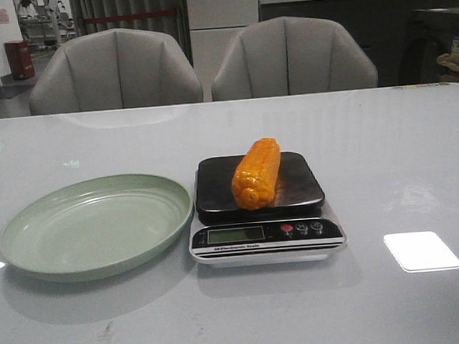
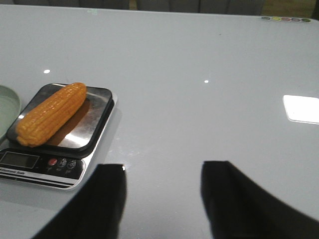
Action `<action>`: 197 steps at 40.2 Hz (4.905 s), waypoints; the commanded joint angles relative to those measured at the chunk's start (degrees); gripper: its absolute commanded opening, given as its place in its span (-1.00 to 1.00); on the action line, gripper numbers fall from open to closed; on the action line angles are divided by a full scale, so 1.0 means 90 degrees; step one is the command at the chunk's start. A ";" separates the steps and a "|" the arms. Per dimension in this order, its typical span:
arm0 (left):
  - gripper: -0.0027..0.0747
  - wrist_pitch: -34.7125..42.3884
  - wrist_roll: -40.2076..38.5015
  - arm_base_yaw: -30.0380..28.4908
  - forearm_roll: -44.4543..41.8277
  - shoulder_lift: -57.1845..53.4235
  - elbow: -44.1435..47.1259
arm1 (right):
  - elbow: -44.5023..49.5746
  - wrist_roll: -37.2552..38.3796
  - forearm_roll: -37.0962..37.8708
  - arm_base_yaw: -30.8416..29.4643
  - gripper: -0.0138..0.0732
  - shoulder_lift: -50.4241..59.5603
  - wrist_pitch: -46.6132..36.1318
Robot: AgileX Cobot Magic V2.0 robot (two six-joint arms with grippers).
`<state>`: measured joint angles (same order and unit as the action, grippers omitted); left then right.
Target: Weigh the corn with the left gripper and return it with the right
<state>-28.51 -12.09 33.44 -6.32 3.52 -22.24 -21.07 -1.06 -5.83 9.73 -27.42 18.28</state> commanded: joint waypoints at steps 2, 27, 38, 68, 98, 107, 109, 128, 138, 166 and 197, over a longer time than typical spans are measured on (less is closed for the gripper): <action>-0.59 0.0463 -0.0019 0.0001 -0.0013 0.0083 -0.0163 | -0.0459 0.0008 -0.0037 0.0465 0.70 -0.0500 -0.0482; -0.59 0.0463 -0.0019 0.0001 -0.0013 0.0083 -0.0163 | -0.4416 0.1005 -0.1178 0.1603 0.69 -0.5112 0.1294; -0.59 0.0463 -0.0019 0.0001 -0.0013 0.0083 -0.0163 | -0.6013 0.2817 0.0166 0.2410 0.69 -0.6677 0.1895; -0.59 0.0463 -0.0019 0.0001 -0.0013 0.0083 -0.0163 | -0.8249 0.6259 0.1576 0.3105 0.69 -0.9316 0.4172; -0.59 0.0463 -0.0019 0.0001 -0.0013 0.0083 -0.0163 | -0.9075 0.3832 -0.0317 0.3951 -0.34 -0.9949 0.3020; -0.59 0.0463 -0.0019 0.0001 -0.0013 0.0083 -0.0163 | -0.9080 0.3832 -0.0471 0.4117 0.03 -1.0382 0.2327; -0.59 0.0463 -0.0019 0.0001 -0.0013 0.0083 -0.0163 | -0.9082 0.3832 -0.0486 0.4141 0.24 -1.0436 0.2257; -0.59 0.0463 -0.0019 0.0001 -0.0013 0.0083 -0.0163 | -0.9357 0.3032 -0.0449 0.3899 0.71 -0.9911 0.2846; -0.59 0.0463 -0.0019 0.0001 -0.0013 0.0083 -0.0163 | -0.9263 0.1421 -0.0622 0.3426 0.71 -0.9166 0.3981; -0.59 0.0463 -0.0019 0.0001 -0.0013 0.0083 -0.0163 | -0.4923 -0.2005 -0.2663 0.1045 0.71 -0.5147 0.3250; -0.59 0.0463 -0.0019 0.0001 -0.0013 0.0083 -0.0163 | -0.0079 -0.3049 -0.2679 0.0998 0.71 0.1434 -0.0157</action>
<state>-28.63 -12.09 33.44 -6.32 3.52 -22.24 -23.77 -27.61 -28.52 18.99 -17.98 25.61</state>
